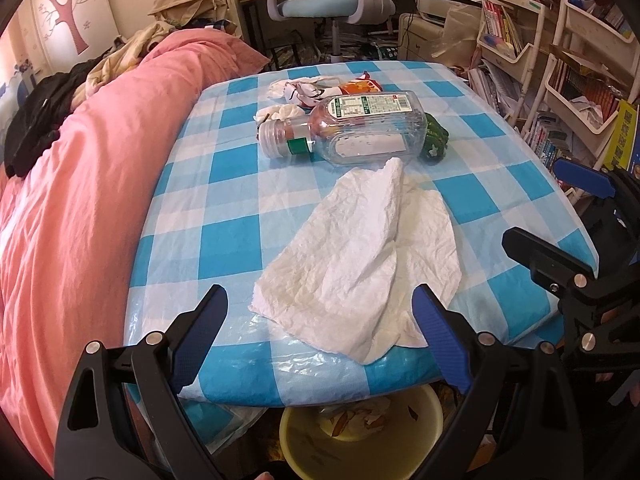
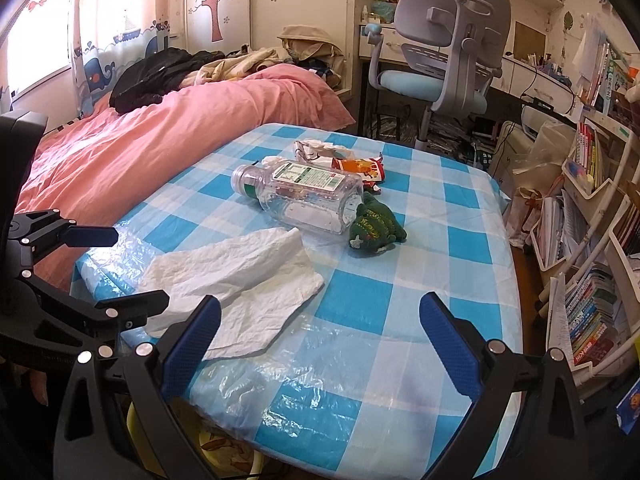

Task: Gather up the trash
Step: 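Position open left tool at the edge of the white tissue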

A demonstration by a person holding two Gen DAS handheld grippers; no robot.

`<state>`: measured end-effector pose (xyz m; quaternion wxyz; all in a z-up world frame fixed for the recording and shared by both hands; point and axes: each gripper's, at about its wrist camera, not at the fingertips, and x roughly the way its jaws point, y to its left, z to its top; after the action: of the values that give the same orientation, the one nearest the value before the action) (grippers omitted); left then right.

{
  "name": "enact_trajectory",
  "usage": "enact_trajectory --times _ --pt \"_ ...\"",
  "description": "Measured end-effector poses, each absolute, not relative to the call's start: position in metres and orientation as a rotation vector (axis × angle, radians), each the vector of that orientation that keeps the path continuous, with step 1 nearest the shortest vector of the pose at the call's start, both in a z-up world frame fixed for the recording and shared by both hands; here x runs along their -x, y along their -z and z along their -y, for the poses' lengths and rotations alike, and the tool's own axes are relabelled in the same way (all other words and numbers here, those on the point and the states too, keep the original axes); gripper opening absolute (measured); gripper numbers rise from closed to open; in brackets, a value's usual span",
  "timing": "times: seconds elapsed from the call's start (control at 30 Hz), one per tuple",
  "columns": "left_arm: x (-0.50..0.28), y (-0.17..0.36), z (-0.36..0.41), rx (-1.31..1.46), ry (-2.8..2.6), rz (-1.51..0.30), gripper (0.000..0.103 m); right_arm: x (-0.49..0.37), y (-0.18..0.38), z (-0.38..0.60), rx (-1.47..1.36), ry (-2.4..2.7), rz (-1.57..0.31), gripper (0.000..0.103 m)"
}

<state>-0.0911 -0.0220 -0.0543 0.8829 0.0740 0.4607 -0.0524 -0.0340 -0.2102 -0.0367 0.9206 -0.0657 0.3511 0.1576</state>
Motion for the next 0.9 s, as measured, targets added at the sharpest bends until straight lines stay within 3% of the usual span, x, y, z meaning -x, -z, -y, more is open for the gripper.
enact_trajectory --times 0.9 --pt "0.0846 0.0559 0.0295 -0.13 0.152 -0.981 0.09 0.0289 0.035 0.2104 0.127 -0.325 -0.72 0.095"
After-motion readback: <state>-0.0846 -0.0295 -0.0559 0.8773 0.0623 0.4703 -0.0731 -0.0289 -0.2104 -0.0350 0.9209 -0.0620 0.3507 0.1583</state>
